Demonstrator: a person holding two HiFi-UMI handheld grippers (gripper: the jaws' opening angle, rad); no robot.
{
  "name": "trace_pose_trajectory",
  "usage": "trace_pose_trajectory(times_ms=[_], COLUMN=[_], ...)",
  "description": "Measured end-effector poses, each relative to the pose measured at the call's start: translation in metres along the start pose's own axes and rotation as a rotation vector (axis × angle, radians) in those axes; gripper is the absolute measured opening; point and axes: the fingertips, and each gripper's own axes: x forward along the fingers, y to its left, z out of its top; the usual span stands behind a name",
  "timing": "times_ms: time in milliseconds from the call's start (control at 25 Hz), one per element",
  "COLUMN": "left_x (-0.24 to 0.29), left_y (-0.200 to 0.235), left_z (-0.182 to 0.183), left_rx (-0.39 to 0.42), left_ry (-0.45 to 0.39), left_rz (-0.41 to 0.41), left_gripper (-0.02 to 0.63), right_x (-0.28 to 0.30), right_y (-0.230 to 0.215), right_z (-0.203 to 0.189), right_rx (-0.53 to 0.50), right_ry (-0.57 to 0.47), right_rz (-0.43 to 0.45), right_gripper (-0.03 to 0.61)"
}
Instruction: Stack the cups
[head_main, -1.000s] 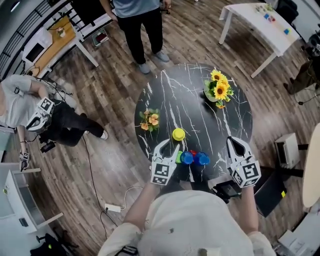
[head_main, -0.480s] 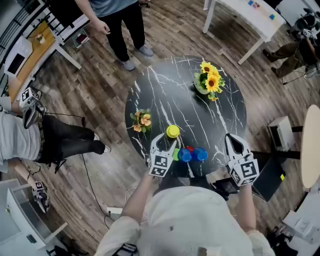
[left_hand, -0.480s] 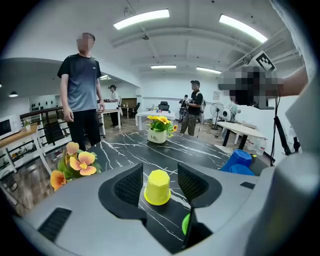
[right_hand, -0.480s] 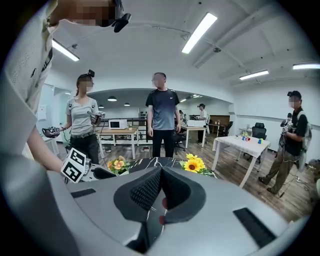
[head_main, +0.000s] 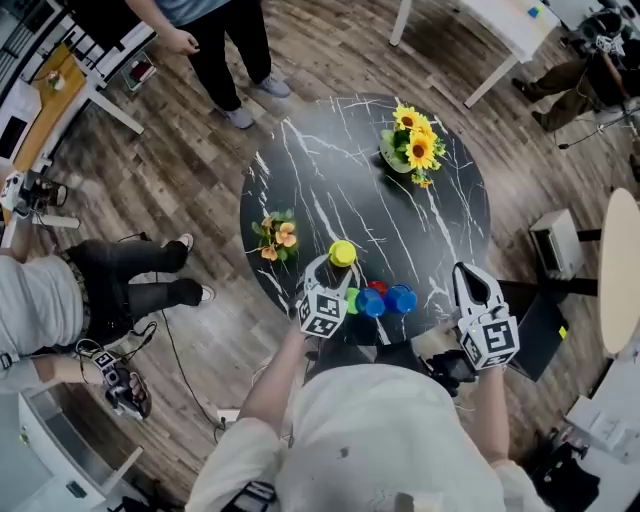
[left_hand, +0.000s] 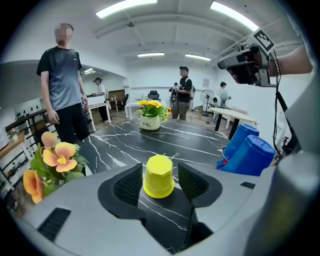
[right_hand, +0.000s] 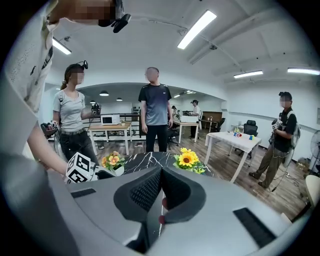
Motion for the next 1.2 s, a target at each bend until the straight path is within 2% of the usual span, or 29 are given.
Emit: trace_pose_trajectory(times_ms=[440,640,1200], left_x=[0.031,0.037,0.011], left_y=[0.003,0.007,0.018], left_z=[-0.010,-0.010,-0.001], left_rx=[0.053,-0.005,-0.021], left_ry=[0.041,0.047,0.007], left_rz=[-0.040,-0.042,-0.003], left_gripper=[0.252,0.252,0.231], right_x=[-0.002,-0.005,-0.006], right_y=[0.004,0.008,0.024], right_z=[-0.014,-0.018,-0.016], right_rx=[0.006,0.014,-0.004], right_ry=[0.039,0.049,0.043], right_rz=[-0.055,-0.071,-0.056], right_gripper=[0.009,0.009,0.009])
